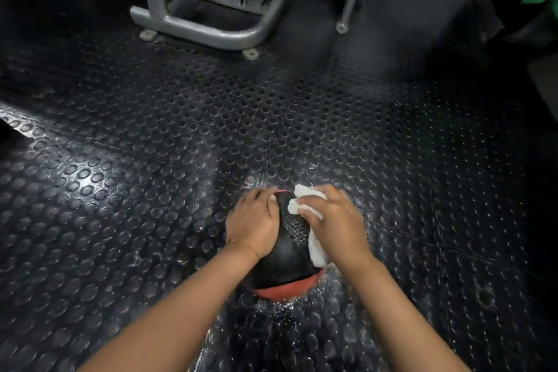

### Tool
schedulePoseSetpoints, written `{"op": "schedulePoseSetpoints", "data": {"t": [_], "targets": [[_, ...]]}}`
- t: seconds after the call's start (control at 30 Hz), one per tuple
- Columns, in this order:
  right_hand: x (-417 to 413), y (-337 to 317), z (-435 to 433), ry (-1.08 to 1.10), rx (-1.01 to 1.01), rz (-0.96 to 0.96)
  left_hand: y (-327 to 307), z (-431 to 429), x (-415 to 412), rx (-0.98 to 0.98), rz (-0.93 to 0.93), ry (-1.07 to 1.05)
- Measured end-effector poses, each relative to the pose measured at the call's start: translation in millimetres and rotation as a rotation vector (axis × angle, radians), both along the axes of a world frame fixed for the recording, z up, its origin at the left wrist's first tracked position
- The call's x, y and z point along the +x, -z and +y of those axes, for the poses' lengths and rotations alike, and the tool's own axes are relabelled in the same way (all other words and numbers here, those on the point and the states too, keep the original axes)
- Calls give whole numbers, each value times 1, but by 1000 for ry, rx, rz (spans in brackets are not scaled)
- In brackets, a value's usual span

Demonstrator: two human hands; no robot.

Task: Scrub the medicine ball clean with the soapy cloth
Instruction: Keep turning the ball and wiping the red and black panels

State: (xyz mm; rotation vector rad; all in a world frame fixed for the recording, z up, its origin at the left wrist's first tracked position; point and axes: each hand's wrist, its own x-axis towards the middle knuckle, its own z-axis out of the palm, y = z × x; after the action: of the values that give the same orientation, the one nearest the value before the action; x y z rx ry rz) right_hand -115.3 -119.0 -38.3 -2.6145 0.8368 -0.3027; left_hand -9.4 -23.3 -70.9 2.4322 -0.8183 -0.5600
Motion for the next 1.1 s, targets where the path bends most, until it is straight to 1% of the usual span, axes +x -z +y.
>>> {"op": "schedulePoseSetpoints", "data": {"t": [0.17, 0.3, 0.4, 0.6, 0.7, 0.8, 0.87, 0.93, 0.97, 1.03, 1.07, 1.1], "targets": [[-45, -6, 9, -124, -91, -42, -5, -14, 12, 42, 58, 72], [-19, -7, -7, -93, -153, -27, -5, -21, 9, 64, 27, 137], [-1, -4, -13, -92, -150, -28, -4, -22, 14, 66, 37, 132], [-45, -6, -5, -265, -207, 12, -7, -15, 27, 86, 66, 148], [-33, -7, -7, -204, -189, 19, -4, -12, 25, 89, 65, 159], [4, -5, -13, -109, -193, 19, -1, -11, 28, 57, 82, 166], [26, -2, -20, -60, -160, 83, -1, -8, 26, 24, 86, 203], [32, 2, -28, -18, -65, 184, -3, -8, 24, -2, 65, 220], [30, 4, -30, -14, -53, 198, -5, -8, 24, -27, 24, 168], [18, 7, -33, -13, -76, 187, -5, -7, 28, -75, -57, -26], [13, 8, -33, -10, -96, 182, -3, -4, 28, -96, -52, -111], [9, 11, -35, -3, -106, 178, 0, 1, 24, -121, -17, -154]]}}
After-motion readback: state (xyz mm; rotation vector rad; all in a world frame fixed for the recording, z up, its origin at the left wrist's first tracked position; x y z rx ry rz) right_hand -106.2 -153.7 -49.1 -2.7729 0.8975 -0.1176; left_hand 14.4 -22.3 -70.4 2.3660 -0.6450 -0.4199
